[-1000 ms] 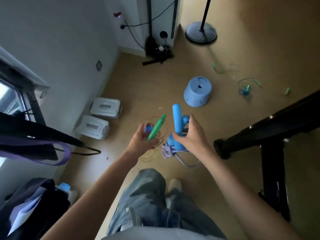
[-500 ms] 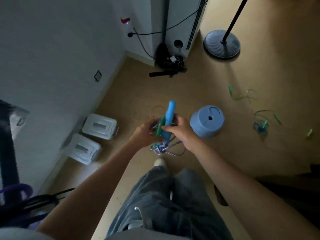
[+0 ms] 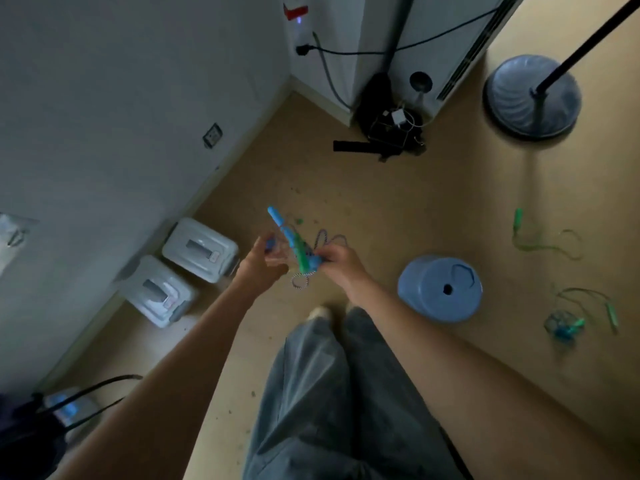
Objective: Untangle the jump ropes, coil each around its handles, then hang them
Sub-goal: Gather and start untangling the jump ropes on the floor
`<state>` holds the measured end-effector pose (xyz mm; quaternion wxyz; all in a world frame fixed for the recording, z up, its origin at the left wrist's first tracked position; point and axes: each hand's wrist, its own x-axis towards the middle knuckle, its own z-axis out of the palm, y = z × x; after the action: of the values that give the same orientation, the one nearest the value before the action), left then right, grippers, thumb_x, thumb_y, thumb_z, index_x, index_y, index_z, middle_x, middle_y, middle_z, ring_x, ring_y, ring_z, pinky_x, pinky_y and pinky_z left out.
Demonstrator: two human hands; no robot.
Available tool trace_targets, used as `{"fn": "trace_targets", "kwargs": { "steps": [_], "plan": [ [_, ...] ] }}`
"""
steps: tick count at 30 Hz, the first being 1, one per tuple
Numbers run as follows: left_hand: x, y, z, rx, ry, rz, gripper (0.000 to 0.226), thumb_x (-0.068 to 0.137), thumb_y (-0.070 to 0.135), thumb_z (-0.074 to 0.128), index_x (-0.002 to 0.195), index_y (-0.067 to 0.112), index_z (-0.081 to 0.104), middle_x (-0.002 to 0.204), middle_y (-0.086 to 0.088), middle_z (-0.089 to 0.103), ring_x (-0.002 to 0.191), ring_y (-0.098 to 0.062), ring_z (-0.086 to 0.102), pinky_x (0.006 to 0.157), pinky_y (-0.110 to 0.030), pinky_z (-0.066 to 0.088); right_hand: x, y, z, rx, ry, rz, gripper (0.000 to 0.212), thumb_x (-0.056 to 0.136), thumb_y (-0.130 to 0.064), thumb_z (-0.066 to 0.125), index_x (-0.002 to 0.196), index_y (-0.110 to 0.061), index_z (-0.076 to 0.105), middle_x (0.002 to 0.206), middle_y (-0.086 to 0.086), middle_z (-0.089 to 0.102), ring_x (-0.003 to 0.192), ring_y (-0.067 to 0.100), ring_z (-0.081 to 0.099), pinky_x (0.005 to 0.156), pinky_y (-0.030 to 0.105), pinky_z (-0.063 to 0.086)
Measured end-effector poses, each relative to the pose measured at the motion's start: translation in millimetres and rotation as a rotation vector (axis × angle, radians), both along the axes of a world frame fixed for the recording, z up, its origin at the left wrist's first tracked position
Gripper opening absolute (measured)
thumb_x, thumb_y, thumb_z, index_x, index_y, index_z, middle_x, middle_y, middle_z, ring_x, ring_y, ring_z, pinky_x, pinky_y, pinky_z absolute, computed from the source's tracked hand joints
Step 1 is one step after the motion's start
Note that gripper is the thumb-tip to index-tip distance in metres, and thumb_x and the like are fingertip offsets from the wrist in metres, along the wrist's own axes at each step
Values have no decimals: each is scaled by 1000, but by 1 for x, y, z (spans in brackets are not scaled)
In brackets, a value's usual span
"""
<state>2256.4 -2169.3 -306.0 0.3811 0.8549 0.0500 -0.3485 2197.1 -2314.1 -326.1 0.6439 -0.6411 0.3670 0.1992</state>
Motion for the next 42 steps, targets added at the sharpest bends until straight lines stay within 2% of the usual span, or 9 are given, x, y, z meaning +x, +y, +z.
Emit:
{"fn": "trace_targets", "kwargs": {
  "steps": [7,13,19,22,26,30,34,37,42],
  "plan": [
    [17,-19,11,157,139,-100,27,87,3,51,112,-3,57,102,-25,64,92,-34,63,84,-42,49,0,-40,26,-35,122,-57,23,87,2,47,73,-14,55,67,6,58,58,17,53,55,24,42],
    [22,-57,44,271,43,-479,17,92,8,49,90,-1,63,87,-19,62,86,-28,61,81,-28,47,-50,-94,65,-162,63,-65,13,92,-3,44,94,-5,57,67,5,60,56,15,54,55,21,46],
    [-7,-184,69,81,75,-787,23,81,6,52,89,-13,62,90,-36,61,91,-37,61,84,-45,46,-183,-171,94,-313,139,-508,17,90,4,44,98,1,59,83,22,65,56,12,60,60,20,51],
    [-43,-265,72,24,51,-945,16,84,-5,50,95,-4,62,82,-21,66,75,-26,61,73,-31,45,-265,-204,99,-357,203,-758,16,89,5,44,94,-2,58,77,15,64,52,8,59,48,11,46],
    [-113,-363,69,-75,42,-1108,28,86,-4,47,72,18,53,68,-2,58,63,-20,55,68,-31,43,-358,-245,86,-363,301,-970,16,89,3,46,91,-6,59,84,18,66,66,23,62,65,29,53],
    [-194,-442,43,-9,45,-1200,17,83,-3,47,83,12,56,76,-8,60,79,-28,60,80,-35,48,-426,-303,57,-277,381,-989,12,89,-3,51,95,-5,61,81,12,66,69,22,63,71,36,54],
    [-251,-507,25,91,-33,-1182,20,82,3,51,99,10,60,74,2,58,66,-11,54,57,-13,36,-463,-388,40,-234,389,-838,13,90,-3,48,94,-8,59,84,9,64,67,16,61,67,29,53],
    [-274,-556,17,156,-70,-1146,21,84,2,47,100,7,60,92,-7,63,85,-23,59,73,-24,41,-470,-456,31,-225,330,-788,14,90,-2,46,94,-7,59,75,4,62,58,8,57,51,14,46],
    [-293,-654,-20,168,-18,-1092,16,87,-6,46,96,2,56,93,-28,59,83,-33,59,84,-44,47,-476,-547,-8,-158,340,-863,13,89,-2,46,91,-9,57,80,9,64,59,12,58,52,19,48]
  ]
}}
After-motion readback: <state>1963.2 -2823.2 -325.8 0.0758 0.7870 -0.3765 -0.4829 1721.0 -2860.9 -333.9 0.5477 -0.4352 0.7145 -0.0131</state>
